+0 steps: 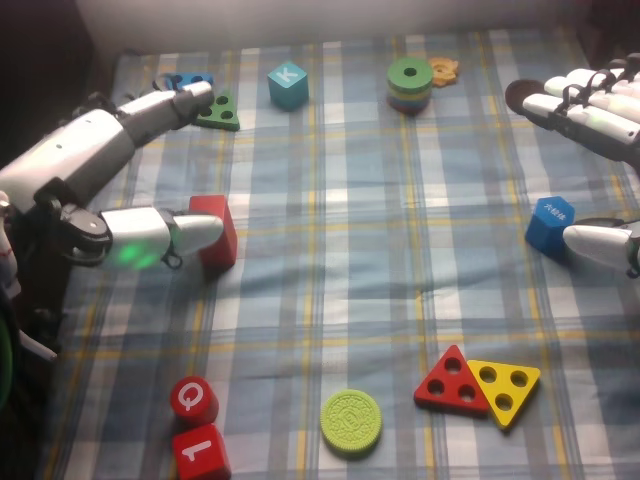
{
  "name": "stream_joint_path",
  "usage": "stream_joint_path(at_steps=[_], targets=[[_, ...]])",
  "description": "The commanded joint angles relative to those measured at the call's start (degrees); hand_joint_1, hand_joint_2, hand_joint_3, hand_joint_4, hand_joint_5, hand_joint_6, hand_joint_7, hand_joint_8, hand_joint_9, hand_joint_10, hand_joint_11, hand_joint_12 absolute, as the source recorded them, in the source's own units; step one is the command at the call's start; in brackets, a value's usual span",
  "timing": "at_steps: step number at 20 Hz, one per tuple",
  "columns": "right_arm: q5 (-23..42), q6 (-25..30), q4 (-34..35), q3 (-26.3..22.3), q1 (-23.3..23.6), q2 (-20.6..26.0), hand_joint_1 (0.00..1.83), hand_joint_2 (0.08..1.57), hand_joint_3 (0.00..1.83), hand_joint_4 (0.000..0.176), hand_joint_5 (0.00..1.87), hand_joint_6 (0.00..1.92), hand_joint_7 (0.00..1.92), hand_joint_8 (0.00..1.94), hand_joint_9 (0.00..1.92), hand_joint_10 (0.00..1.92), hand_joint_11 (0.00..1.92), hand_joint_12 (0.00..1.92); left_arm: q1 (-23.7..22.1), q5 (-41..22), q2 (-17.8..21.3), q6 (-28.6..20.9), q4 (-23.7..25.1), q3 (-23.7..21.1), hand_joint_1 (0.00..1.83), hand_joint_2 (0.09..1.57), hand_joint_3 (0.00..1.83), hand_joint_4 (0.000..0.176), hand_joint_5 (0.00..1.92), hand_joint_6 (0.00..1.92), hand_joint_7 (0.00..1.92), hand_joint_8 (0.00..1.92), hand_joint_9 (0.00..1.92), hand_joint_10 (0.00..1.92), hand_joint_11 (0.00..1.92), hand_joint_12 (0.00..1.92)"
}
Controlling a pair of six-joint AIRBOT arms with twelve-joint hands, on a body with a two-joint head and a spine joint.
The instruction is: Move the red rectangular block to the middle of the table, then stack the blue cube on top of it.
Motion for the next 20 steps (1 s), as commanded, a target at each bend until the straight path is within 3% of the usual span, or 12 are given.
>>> stream_joint_path(at_steps=[1, 3, 4, 8, 11, 14, 16, 19, 20], targets=[[6.8, 0.4, -0.1, 0.2, 0.1, -0.1, 0.34, 1.28, 0.00, 0.023, 0.00, 0.00, 0.00, 0.00, 0.00, 0.00, 0.00, 0.28, -0.4, -5.3, -0.5, 0.8, 0.2, 0.3, 1.07, 1.04, 0.01, 0.004, 0.23, 0.00, 0.24, 0.00, 0.12, 0.03, 0.00, 0.00], [6.8, 0.7, -0.1, 0.3, -0.1, -0.1, 0.33, 1.27, 0.00, 0.002, 0.00, 0.00, 0.00, 0.00, 0.01, 0.00, 0.00, 0.29, -0.4, -4.1, -1.3, 1.7, -1.6, 1.3, 1.04, 1.04, 0.00, 0.000, 0.25, 0.01, 0.27, 0.01, 0.15, 0.03, 0.02, 0.02], [6.8, 0.8, 0.0, 0.3, -0.1, -0.1, 0.33, 1.27, 0.00, 0.000, 0.00, 0.00, 0.00, 0.00, 0.00, 0.00, 0.00, 0.29, -0.4, -3.6, -1.4, 1.8, -2.0, 1.6, 1.02, 1.05, 0.01, 0.000, 0.24, 0.00, 0.26, 0.00, 0.14, 0.03, 0.02, 0.02], [6.8, 1.1, 0.0, 0.4, -0.2, 0.0, 0.34, 1.27, 0.00, 0.000, 0.00, 0.00, 0.00, 0.00, 0.00, 0.00, 0.00, 0.45, -0.4, -1.5, -1.8, 2.4, -2.5, 2.3, 1.01, 1.04, 0.00, 0.004, 0.25, 0.00, 0.26, 0.00, 0.14, 0.02, 0.00, 0.00], [6.8, 1.2, 0.0, 0.5, -0.3, 0.0, 0.36, 1.27, 0.00, 0.000, 0.00, 0.00, 0.00, 0.00, 0.00, 0.00, 0.00, 0.22, -0.4, -0.1, -2.6, 2.6, -2.6, 3.0, 0.99, 1.03, 0.00, 0.008, 0.28, 0.02, 0.29, 0.01, 0.15, 0.02, 0.00, 0.00], [6.8, 1.3, 0.0, 0.5, -0.4, 0.0, 0.41, 1.27, 0.00, 0.000, 0.00, 0.00, 0.00, 0.00, 0.00, 0.00, 0.00, 0.34, -0.4, 1.3, -3.4, 2.7, -2.6, 3.8, 1.00, 1.04, 0.00, 0.000, 0.34, 0.02, 0.36, 0.01, 0.24, 0.04, 0.01, 0.02], [6.8, 1.3, 0.0, 0.6, -0.4, -0.1, 0.41, 1.27, 0.00, 0.005, 0.00, 0.00, 0.00, 0.00, 0.00, 0.00, 0.00, 0.16, -0.4, 2.3, -3.8, 2.7, -2.6, 4.2, 1.05, 1.04, 0.00, 0.000, 0.47, 0.02, 0.48, 0.01, 0.36, 0.03, 0.00, 0.31], [6.8, 1.4, 0.0, 0.6, -0.5, -0.2, 0.39, 1.27, 0.00, 0.000, 0.00, 0.00, 0.00, 0.00, 0.00, 0.00, 0.00, 0.20, -0.6, 2.8, -4.0, 2.8, -2.6, 4.5, 1.03, 1.10, 0.01, 0.000, 0.73, 0.08, 0.80, 0.10, 0.61, 0.16, 0.00, 1.30], [6.8, 1.4, 0.0, 0.7, -0.5, -0.2, 0.37, 1.28, 0.00, 0.000, 0.00, 0.00, 0.00, 0.00, 0.00, 0.00, 0.00, 0.25, -0.7, 3.1, -4.2, 2.8, -2.6, 4.7, 1.16, 1.16, 0.02, 0.000, 0.81, 0.86, 0.87, 1.06, 0.69, 0.42, 0.00, 1.67]])
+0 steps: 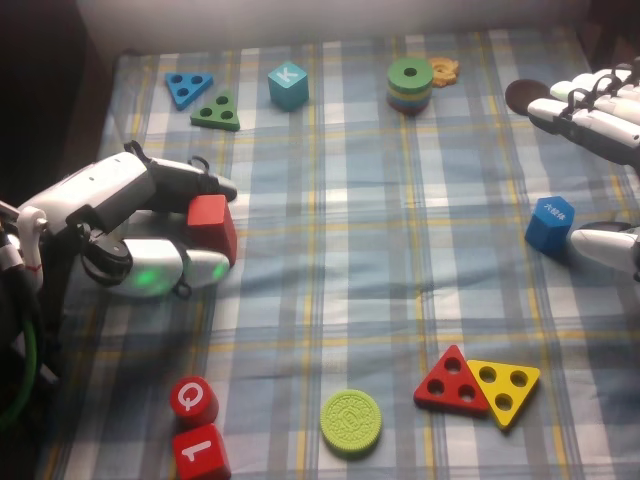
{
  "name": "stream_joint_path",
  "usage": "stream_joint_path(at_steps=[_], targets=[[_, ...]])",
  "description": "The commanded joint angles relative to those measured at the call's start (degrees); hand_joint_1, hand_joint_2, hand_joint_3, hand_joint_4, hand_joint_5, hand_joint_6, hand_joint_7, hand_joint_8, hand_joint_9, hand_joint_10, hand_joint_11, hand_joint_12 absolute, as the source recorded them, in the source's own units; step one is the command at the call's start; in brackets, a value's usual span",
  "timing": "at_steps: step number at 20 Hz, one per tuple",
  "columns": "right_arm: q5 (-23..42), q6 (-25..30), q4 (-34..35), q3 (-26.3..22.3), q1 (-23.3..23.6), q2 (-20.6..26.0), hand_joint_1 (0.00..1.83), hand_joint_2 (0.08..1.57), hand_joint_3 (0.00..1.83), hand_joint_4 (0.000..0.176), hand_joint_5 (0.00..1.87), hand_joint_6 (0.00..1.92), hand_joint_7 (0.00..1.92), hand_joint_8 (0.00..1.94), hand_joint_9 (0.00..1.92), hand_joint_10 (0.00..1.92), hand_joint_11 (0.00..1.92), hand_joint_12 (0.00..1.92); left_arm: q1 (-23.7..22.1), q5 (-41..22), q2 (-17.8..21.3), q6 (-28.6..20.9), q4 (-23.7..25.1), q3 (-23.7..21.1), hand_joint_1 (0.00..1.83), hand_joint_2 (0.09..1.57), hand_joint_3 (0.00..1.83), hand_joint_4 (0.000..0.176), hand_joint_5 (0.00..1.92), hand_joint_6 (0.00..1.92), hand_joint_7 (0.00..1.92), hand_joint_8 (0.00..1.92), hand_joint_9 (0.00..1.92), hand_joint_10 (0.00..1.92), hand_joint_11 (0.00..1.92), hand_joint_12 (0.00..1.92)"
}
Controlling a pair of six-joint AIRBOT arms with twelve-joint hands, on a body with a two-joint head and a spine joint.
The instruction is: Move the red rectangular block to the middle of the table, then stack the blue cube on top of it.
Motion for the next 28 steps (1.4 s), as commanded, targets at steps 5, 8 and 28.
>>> stream_joint_path(at_steps=[5, 8, 28], targets=[[6.7, 0.5, -0.1, 0.3, 0.2, -0.2, 0.38, 1.28, 0.00, 0.000, 0.00, 0.00, 0.00, 0.00, 0.00, 0.00, 0.00, 0.40, -1.7, -5.0, -0.7, -0.1, 2.0, 0.4, 1.22, 1.20, 0.00, 0.000, 0.80, 1.03, 0.85, 1.45, 0.49, 1.36, 0.00, 1.88], [6.7, 0.6, 0.0, 0.3, 0.1, -0.2, 0.37, 1.29, 0.00, 0.000, 0.00, 0.00, 0.00, 0.00, 0.00, 0.00, 0.00, 0.26, -2.6, -6.3, 0.3, 2.1, 2.4, -0.9, 1.21, 1.21, 0.00, 0.000, 0.77, 1.09, 0.85, 1.44, 0.48, 1.21, 0.00, 1.69], [6.7, 0.9, -0.1, 0.3, -0.1, -0.4, 0.38, 1.28, 0.00, 0.001, 0.00, 0.00, 0.00, 0.00, 0.00, 0.00, 0.00, 0.31, -15.4, -0.6, -6.3, 5.4, 11.7, 1.8, 1.17, 1.21, 0.00, 0.005, 0.80, 1.20, 0.84, 1.33, 0.43, 1.34, 0.00, 1.89]])
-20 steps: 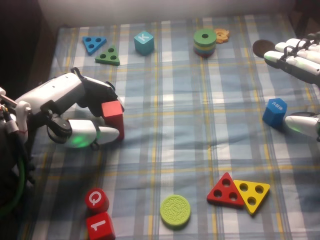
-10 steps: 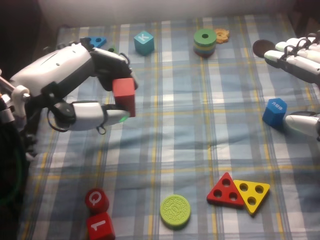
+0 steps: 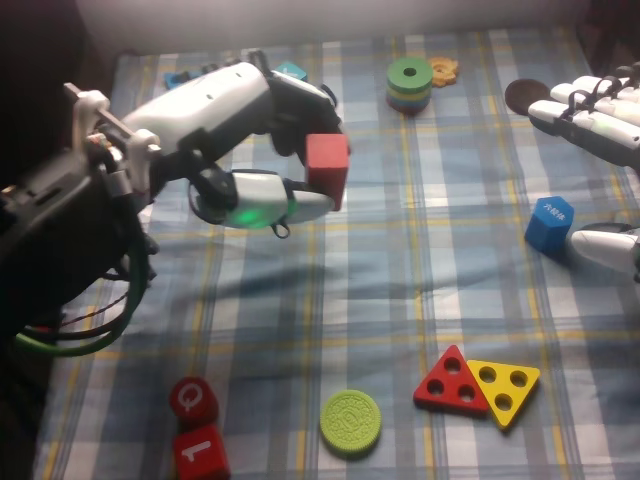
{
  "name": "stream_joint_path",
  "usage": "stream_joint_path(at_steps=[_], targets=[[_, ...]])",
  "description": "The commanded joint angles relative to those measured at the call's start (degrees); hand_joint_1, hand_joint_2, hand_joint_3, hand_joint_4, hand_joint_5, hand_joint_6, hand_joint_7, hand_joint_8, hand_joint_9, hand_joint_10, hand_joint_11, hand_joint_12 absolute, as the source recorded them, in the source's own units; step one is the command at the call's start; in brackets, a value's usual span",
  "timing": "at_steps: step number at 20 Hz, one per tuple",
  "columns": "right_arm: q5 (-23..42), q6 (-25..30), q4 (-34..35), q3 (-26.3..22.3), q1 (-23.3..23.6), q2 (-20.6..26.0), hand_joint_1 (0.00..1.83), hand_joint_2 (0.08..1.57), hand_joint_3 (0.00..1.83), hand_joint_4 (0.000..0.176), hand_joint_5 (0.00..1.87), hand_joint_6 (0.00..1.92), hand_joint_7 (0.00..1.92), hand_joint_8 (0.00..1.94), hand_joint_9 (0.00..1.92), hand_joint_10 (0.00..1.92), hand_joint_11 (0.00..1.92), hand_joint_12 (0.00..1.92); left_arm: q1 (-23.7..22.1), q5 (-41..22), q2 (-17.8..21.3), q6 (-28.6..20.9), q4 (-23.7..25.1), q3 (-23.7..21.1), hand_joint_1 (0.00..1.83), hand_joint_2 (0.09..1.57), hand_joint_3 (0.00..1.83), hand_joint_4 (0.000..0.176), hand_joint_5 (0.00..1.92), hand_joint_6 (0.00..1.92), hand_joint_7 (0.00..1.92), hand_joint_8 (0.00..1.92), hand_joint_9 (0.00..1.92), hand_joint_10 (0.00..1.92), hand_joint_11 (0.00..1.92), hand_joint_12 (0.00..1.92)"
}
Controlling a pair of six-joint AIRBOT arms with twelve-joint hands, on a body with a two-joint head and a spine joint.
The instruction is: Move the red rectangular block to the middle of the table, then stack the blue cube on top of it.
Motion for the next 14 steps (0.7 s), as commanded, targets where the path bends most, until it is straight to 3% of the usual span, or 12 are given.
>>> stream_joint_path(at_steps=[1, 2, 3, 4, 5, 6, 7, 8, 11, 12, 14], targets=[[6.8, 0.2, -0.1, 0.2, 0.2, -0.3, 0.37, 1.28, 0.00, 0.004, 0.00, 0.00, 0.00, 0.00, 0.00, 0.00, 0.00, 0.38, -1.2, -4.3, -0.8, -0.3, 1.0, 0.7, 1.17, 1.20, 0.00, 0.006, 0.82, 1.17, 0.86, 1.30, 0.50, 1.35, 0.00, 1.91], [6.8, 0.2, -0.1, 0.2, 0.2, -0.3, 0.36, 1.29, 0.00, 0.000, 0.00, 0.00, 0.00, 0.00, 0.00, 0.00, 0.00, 0.35, -1.6, -3.4, -1.9, -0.3, 0.9, 1.6, 1.19, 1.19, 0.00, 0.000, 0.86, 1.05, 0.84, 1.40, 0.49, 1.48, 0.00, 1.92], [6.8, 0.2, -0.1, 0.2, 0.1, -0.3, 0.37, 1.29, 0.00, 0.000, 0.00, 0.00, 0.00, 0.00, 0.00, 0.00, 0.00, 0.35, -2.1, -2.4, -3.1, -0.3, 0.8, 2.5, 1.18, 1.20, 0.00, 0.000, 0.82, 1.10, 0.83, 1.41, 0.45, 1.48, 0.00, 1.92], [6.8, 0.2, -0.1, 0.2, 0.1, -0.4, 0.37, 1.29, 0.00, 0.000, 0.00, 0.00, 0.00, 0.00, 0.00, 0.00, 0.00, 0.35, -2.4, -1.6, -3.8, -0.3, 0.6, 3.2, 1.18, 1.21, 0.00, 0.000, 0.80, 1.15, 0.82, 1.40, 0.44, 1.39, 0.00, 1.92], [6.8, 0.2, -0.1, 0.2, 0.1, -0.4, 0.37, 1.28, 0.00, 0.000, 0.00, 0.00, 0.00, 0.00, 0.00, 0.00, 0.00, 0.50, -2.8, -0.4, -5.0, -0.3, 0.4, 4.2, 1.20, 1.18, 0.00, 0.000, 0.85, 1.07, 0.89, 1.31, 0.51, 1.30, 0.00, 1.92], [6.8, 0.2, -0.1, 0.2, 0.1, -0.4, 0.37, 1.28, 0.00, 0.000, 0.00, 0.00, 0.00, 0.00, 0.00, 0.00, 0.00, 0.52, -3.2, 0.6, -6.1, -0.3, 0.4, 5.0, 1.20, 1.16, 0.00, 0.000, 0.87, 1.05, 0.92, 1.25, 0.53, 1.20, 0.00, 1.88], [6.8, 0.2, -0.1, 0.3, 0.1, -0.4, 0.39, 1.28, 0.00, 0.000, 0.00, 0.00, 0.00, 0.00, 0.00, 0.00, 0.00, 0.53, -3.5, 1.7, -7.0, -0.3, 0.3, 5.9, 1.19, 1.16, 0.00, 0.008, 0.91, 1.03, 0.90, 1.22, 0.55, 1.16, 0.00, 1.90], [6.8, 0.2, -0.1, 0.3, 0.1, -0.4, 0.36, 1.28, 0.00, 0.000, 0.00, 0.00, 0.00, 0.00, 0.00, 0.00, 0.00, 0.46, -3.7, 2.6, -7.9, -0.3, 0.0, 6.8, 1.20, 1.19, 0.00, 0.000, 0.89, 0.99, 0.83, 1.41, 0.49, 1.40, 0.00, 1.92], [6.8, 0.2, -0.1, 0.3, 0.1, -0.5, 0.35, 1.29, 0.00, 0.000, 0.00, 0.00, 0.00, 0.00, 0.00, 0.00, 0.00, 0.46, -4.1, 4.7, -10.1, -0.3, -0.5, 8.7, 1.18, 1.19, 0.00, 0.000, 0.89, 1.02, 0.81, 1.39, 0.44, 1.41, 0.00, 1.92], [6.8, 0.2, -0.1, 0.3, 0.1, -0.5, 0.35, 1.29, 0.00, 0.000, 0.00, 0.00, 0.00, 0.00, 0.00, 0.00, 0.00, 0.48, -4.2, 5.6, -10.8, -0.2, -0.8, 9.5, 1.21, 1.16, 0.00, 0.000, 0.97, 0.87, 0.87, 1.34, 0.49, 1.43, 0.00, 1.92], [6.8, 0.2, -0.1, 0.3, 0.1, -0.5, 0.34, 1.29, 0.00, 0.000, 0.00, 0.00, 0.00, 0.00, 0.01, 0.00, 0.00, 0.47, -4.3, 6.8, -11.8, 1.1, -2.2, 10.4, 1.22, 1.15, 0.00, 0.000, 0.98, 0.85, 0.88, 1.35, 0.45, 1.47, 0.00, 1.92]])
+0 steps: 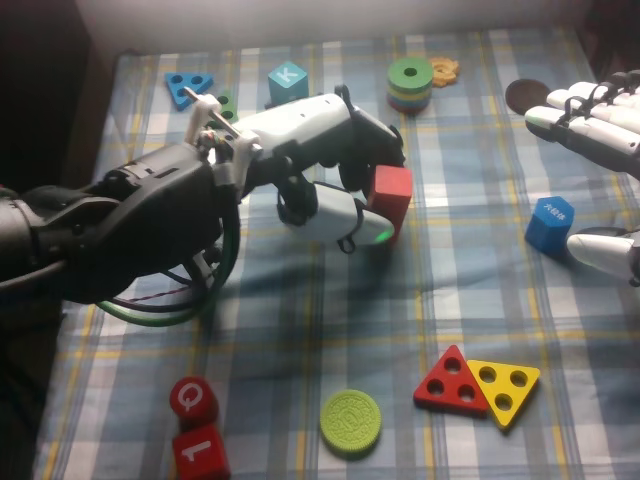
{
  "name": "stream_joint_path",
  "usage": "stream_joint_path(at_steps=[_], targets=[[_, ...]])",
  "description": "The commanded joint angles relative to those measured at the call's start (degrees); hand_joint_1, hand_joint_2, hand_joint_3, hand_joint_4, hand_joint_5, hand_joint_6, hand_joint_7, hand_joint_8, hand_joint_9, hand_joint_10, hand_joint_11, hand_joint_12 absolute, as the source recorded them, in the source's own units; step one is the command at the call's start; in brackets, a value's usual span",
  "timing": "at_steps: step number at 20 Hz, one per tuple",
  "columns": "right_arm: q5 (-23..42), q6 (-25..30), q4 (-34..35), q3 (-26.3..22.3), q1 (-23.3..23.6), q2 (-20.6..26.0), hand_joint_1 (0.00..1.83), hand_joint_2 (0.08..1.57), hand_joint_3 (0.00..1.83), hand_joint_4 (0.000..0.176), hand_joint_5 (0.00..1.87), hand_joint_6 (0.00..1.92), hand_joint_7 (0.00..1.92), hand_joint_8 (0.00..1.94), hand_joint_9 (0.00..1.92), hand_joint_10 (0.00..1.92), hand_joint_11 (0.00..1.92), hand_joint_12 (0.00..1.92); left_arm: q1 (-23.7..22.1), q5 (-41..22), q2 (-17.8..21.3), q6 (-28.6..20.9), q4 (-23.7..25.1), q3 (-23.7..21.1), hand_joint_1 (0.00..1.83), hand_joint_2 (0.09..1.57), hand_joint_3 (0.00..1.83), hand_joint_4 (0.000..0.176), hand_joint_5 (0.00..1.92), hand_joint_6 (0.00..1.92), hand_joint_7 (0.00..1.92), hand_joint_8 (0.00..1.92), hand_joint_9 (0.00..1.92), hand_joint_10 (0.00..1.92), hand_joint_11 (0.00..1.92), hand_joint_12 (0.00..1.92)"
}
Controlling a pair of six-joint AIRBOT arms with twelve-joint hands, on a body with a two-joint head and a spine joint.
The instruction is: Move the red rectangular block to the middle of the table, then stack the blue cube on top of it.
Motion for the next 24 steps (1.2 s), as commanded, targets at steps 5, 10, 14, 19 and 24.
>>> stream_joint_path(at_steps=[5, 10, 14, 19, 24], targets=[[6.7, 0.3, -0.1, 0.3, 0.3, -0.1, 0.38, 1.29, 0.00, 0.000, 0.00, 0.00, 0.00, 0.00, 0.00, 0.00, 0.00, 0.36, -0.4, -4.0, -0.9, 4.5, -2.2, 0.2, 0.86, 1.19, 0.00, 0.106, 0.56, 0.81, 0.58, 0.58, 0.24, 1.07, 0.00, 1.76], [6.7, 0.3, -0.1, 0.4, 0.3, -0.1, 0.37, 1.28, 0.00, 0.000, 0.00, 0.00, 0.00, 0.00, 0.00, 0.00, 0.00, 0.36, 0.0, -4.5, 0.0, 4.5, -1.8, -0.8, 0.83, 1.14, 0.00, 0.091, 0.59, 0.16, 0.54, 0.07, 0.19, 0.73, 0.00, 1.41], [6.7, 0.4, -0.1, 0.4, 0.3, -0.1, 0.41, 1.28, 0.00, 0.000, 0.00, 0.00, 0.00, 0.00, 0.00, 0.00, 0.00, 0.22, 0.5, -6.0, 1.5, 4.5, -1.0, -2.7, 0.81, 1.05, 0.00, 0.144, 0.17, 0.00, 0.05, 0.00, 0.00, 0.09, 0.00, 0.19], [6.7, 0.6, -0.1, 0.4, 0.3, -0.1, 0.43, 1.24, 0.00, 0.000, 0.00, 0.00, 0.00, 0.00, 0.00, 0.00, 0.00, 0.22, 1.5, -11.2, 6.0, 4.5, 1.1, -7.8, 0.79, 0.93, 0.00, 0.176, 0.00, 0.00, 0.00, 0.00, 0.00, 0.00, 0.00, 0.00], [6.4, 0.9, -0.1, 0.5, 0.4, -0.1, 0.47, 1.21, 0.00, 0.000, 0.00, 0.00, 0.04, 0.00, 0.08, 0.03, 0.00, 0.63, 3.4, -19.7, 12.1, 0.0, 5.8, -13.9, 0.62, 1.04, 0.03, 0.112, 0.00, 0.00, 0.00, 0.00, 0.00, 0.00, 0.00, 0.00]])
